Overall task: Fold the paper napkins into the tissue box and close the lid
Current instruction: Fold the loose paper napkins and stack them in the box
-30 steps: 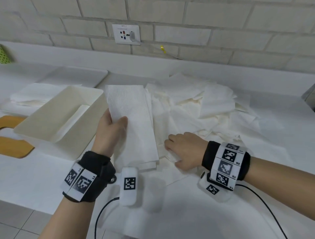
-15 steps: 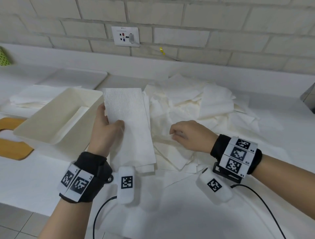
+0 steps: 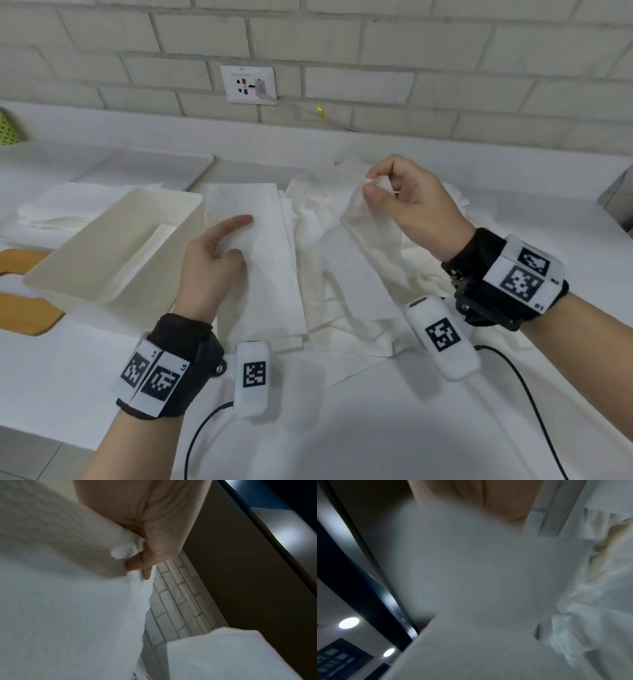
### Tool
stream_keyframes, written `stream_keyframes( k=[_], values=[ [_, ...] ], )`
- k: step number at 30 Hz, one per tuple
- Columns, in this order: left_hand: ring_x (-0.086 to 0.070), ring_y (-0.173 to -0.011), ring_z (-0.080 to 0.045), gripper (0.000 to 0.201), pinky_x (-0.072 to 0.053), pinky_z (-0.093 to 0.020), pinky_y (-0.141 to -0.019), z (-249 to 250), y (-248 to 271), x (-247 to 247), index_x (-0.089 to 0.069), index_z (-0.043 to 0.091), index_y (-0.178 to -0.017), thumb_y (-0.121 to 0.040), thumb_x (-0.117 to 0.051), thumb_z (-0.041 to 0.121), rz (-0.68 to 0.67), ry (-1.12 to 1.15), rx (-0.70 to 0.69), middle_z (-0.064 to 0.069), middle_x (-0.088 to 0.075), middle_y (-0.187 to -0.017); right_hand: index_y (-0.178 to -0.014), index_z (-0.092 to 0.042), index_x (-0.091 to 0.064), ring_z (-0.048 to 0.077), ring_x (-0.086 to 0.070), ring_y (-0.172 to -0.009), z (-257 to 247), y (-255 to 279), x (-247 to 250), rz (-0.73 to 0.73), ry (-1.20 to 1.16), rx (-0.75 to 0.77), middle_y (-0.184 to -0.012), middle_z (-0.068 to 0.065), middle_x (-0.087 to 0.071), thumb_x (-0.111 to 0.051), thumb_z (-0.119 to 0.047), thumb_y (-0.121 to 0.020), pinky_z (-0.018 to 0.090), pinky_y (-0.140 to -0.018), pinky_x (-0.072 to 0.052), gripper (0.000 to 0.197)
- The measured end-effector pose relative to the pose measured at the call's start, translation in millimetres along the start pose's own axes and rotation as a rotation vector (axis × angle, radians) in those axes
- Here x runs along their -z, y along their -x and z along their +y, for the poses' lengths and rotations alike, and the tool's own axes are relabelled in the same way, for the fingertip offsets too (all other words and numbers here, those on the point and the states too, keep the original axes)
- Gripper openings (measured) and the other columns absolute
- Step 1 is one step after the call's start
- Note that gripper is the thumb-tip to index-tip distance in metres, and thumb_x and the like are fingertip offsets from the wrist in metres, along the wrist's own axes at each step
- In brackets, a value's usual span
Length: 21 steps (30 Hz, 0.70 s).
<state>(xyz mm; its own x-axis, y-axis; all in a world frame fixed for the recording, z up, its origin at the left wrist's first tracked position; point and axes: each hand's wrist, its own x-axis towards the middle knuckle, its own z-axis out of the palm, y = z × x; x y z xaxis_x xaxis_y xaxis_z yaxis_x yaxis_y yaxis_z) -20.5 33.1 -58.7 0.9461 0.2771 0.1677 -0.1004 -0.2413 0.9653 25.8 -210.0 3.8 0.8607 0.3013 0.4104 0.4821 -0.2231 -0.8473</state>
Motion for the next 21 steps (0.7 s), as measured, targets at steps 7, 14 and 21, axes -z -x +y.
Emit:
stream_keyframes(
  k=[7,14,21],
  values=[
    [-0.054,-0.110,0.008,0.052,-0.035,-0.005,-0.089,41.6,18.1,-12.8,-0.070,0.022,-0.106,-0.081,-0.043,0.058,-0.103,0.023,-0.212,0.015,-0.066,-0.112,-0.079,-0.030,-0.051,0.002,-0.053,-0.069,-24.0,-15.0,-8.3,-0.011,0.057,0.094,-0.071,-0.016,-0.056,-0.053,-0.022,-0.083,0.024,-0.069,-0.043,0.009],
    [-0.042,-0.054,-0.011,0.064,-0.032,-0.022,-0.052,62.4,18.9,-33.4,-0.051,-0.005,-0.065,-0.083,-0.060,0.055,-0.232,-0.036,-0.099,-0.011,-0.046,-0.054,-0.083,-0.017,-0.047,0.006,-0.052,-0.068,-40.2,-23.0,-33.1,-0.168,0.274,0.168,-0.074,-0.009,-0.051,-0.058,-0.009,-0.085,0.022,-0.066,-0.042,0.014],
    [-0.052,-0.061,-0.019,0.035,-0.037,-0.029,-0.057,49.5,11.9,-26.5,-0.060,-0.003,-0.076,-0.094,-0.056,0.027,-0.283,0.077,0.043,-0.009,-0.057,-0.068,-0.075,-0.023,-0.042,0.001,-0.041,-0.053,-38.3,-31.0,-25.3,-0.252,0.192,0.046,-0.074,-0.012,-0.047,-0.064,-0.003,-0.083,0.013,-0.057,-0.034,0.031]
  ],
)
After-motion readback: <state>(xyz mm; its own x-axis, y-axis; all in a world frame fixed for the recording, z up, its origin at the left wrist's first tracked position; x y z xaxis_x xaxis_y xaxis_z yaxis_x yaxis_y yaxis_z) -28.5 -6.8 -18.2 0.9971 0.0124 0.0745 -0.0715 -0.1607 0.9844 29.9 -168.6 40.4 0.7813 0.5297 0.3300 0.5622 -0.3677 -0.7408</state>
